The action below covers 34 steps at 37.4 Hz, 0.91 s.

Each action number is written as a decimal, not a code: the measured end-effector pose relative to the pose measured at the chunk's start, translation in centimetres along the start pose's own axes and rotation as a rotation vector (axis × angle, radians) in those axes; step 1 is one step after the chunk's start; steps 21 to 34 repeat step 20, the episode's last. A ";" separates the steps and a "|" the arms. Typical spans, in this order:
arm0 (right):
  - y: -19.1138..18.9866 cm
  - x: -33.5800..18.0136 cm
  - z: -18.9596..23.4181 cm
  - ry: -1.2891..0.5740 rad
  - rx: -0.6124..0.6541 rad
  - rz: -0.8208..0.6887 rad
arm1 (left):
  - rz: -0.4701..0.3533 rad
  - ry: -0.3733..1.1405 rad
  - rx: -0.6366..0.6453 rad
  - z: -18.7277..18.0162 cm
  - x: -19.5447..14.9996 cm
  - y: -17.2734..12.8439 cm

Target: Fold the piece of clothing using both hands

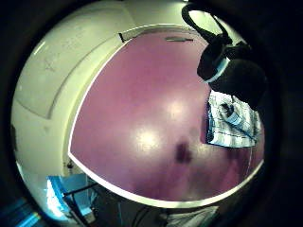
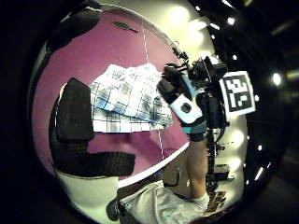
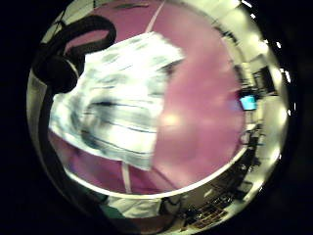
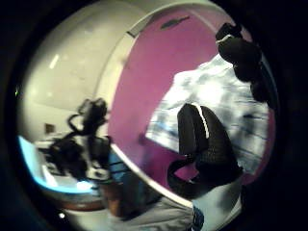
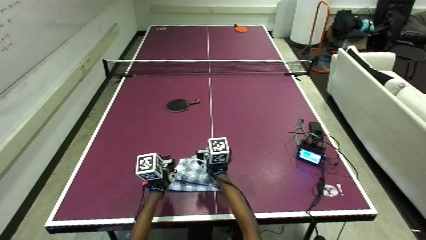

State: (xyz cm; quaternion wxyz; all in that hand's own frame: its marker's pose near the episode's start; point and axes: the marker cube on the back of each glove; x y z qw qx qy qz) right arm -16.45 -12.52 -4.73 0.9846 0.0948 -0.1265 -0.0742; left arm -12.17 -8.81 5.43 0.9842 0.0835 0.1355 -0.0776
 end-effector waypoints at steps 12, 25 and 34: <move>2.1 17.2 -1.7 0.433 -0.132 0.164 | 0.097 -0.086 -0.029 -0.1 5.3 -0.8; 5.2 20.7 -5.2 0.372 -0.047 0.319 | 0.142 -0.159 -0.063 -0.2 6.9 -0.8; 5.2 20.7 -5.2 0.372 -0.047 0.319 | 0.142 -0.159 -0.063 -0.2 6.9 -0.8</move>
